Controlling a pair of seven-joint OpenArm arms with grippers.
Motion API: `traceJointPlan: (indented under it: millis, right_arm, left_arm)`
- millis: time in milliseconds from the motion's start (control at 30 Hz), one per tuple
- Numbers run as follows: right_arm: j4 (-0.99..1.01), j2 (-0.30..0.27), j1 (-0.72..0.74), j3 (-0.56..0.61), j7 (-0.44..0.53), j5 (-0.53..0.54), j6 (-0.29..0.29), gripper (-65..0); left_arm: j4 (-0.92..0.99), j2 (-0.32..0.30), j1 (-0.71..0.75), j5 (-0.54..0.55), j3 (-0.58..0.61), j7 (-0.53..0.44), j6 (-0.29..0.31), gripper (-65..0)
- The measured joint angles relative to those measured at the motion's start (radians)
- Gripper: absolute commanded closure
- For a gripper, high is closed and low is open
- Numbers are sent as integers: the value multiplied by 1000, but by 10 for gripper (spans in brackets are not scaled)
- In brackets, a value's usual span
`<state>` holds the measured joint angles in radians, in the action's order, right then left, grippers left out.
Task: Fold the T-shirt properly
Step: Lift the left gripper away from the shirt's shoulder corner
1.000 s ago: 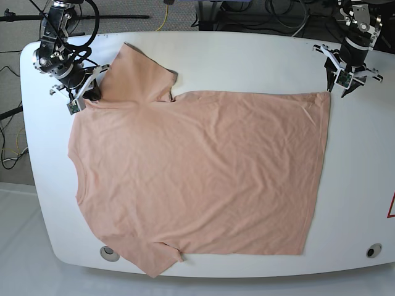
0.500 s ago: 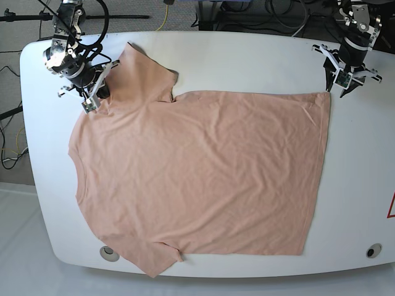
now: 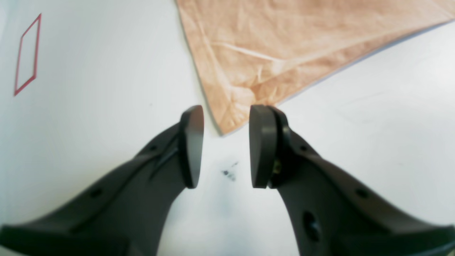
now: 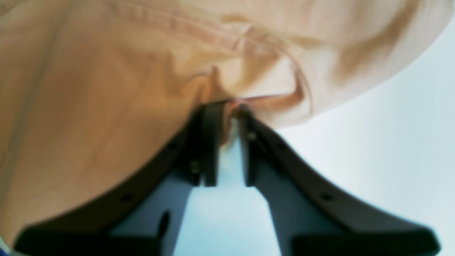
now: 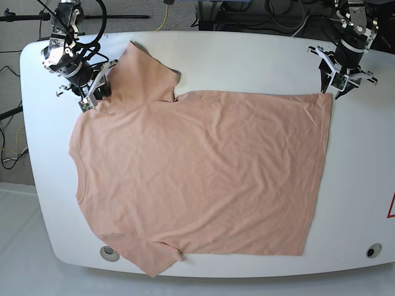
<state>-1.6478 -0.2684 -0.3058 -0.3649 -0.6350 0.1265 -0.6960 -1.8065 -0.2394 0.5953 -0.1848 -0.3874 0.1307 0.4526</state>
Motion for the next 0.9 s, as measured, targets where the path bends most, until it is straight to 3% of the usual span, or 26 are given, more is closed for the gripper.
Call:
traceJointPlan:
  millis: [200, 367, 600, 700, 900]
  right_arm:
    - [10, 3, 6, -1, 7, 0, 0, -204]
    - [14, -2, 6, 4, 13, 0, 0, -216]
    - [15, -6, 6, 5, 10, 1, 0, -237]
    - [11, -6, 5, 6, 5, 0, 0, -247]
    - [5, -6, 2, 12, 3, 0, 2, -253]
  left_arm:
    - [25, -7, -47, 0, 11, 12, -6, -227]
    - [69, -20, -82, 51, 6, 46, -1, -302]
    - [111, -34, -135, 151, -40, 246, 8, -407]
    - [111, -37, -163, 285, -98, 330, 16, -378]
    - [106, -79, -195, 398, -216, 371, 15, -317]
